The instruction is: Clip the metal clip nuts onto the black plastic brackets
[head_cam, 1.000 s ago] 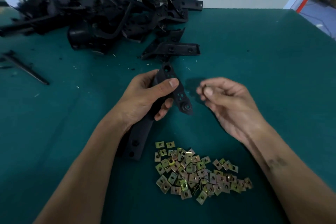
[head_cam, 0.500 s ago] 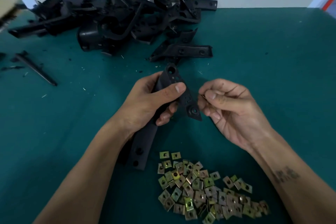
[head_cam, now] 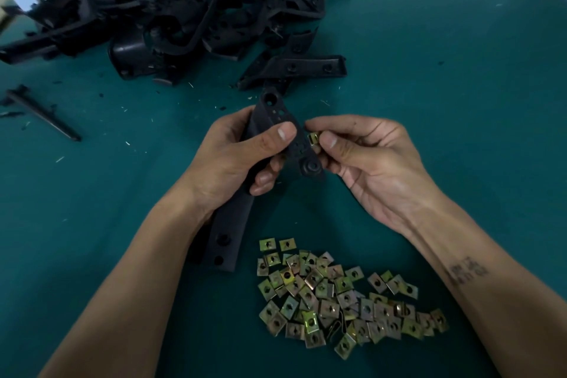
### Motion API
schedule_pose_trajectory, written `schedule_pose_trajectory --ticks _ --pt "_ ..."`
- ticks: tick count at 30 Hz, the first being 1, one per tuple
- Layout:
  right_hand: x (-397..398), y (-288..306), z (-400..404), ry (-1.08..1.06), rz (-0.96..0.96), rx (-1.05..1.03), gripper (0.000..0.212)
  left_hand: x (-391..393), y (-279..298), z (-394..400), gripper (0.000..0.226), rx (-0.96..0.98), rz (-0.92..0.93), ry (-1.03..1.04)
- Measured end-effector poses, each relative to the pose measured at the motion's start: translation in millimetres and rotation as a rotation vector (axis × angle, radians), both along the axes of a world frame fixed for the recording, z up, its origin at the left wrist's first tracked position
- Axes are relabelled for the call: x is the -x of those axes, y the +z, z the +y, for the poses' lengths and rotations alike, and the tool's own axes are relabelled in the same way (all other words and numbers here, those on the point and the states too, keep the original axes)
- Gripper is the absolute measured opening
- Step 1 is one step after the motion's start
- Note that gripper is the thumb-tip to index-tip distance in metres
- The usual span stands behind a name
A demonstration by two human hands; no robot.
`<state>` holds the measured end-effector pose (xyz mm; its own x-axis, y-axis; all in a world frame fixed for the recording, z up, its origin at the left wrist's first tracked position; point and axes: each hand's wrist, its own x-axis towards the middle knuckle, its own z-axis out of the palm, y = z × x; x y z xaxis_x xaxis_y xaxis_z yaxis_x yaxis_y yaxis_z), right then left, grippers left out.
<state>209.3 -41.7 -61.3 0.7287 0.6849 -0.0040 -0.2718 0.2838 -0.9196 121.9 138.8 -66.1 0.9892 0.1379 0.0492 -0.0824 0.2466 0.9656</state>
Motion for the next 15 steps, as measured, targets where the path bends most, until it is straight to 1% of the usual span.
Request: schedule_pose_trajectory --ticks 3,7,15 --pt "0.1 0.9 1.4 -0.008 0.006 -0.016 0.02 -0.1 0.3 0.0 0.028 -0.003 0.008 0.008" --pt "-1.1 2.7 2.1 -0.062 0.017 -0.003 0.011 -0.5 0.3 -0.4 0.028 -0.012 0.005 0.006" --pt "4.1 2.1 2.5 -0.07 0.003 0.03 0.009 0.2 1.6 -0.4 0.028 -0.009 0.022 0.017"
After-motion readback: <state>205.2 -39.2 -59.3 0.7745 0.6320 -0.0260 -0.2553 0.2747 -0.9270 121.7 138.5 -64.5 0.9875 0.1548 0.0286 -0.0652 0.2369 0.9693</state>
